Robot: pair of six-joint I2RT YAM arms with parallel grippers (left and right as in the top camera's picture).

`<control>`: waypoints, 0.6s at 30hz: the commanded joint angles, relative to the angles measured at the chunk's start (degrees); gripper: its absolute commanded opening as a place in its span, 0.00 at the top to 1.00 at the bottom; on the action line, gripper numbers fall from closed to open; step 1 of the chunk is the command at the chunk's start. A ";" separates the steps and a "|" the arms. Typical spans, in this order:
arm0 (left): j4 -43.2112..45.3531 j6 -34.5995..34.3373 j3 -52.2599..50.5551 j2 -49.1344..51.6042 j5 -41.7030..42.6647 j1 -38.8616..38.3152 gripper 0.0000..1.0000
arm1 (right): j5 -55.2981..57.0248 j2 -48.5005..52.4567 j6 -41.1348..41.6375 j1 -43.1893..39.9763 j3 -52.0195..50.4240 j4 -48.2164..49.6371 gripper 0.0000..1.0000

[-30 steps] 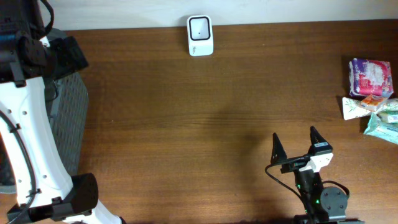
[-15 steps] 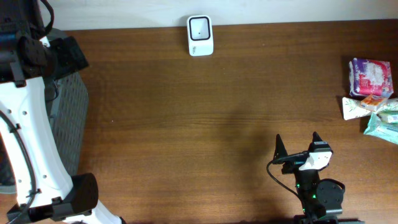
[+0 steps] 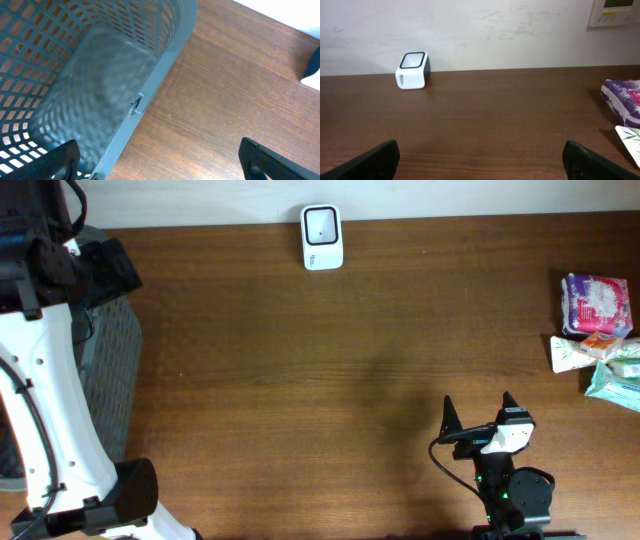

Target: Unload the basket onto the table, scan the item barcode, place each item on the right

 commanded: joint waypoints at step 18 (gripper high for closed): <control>9.70 16.50 -29.66 -32.89 7.98 0.11 0.01 | 0.72 -0.59 -0.42 0.44 -0.44 -0.20 0.01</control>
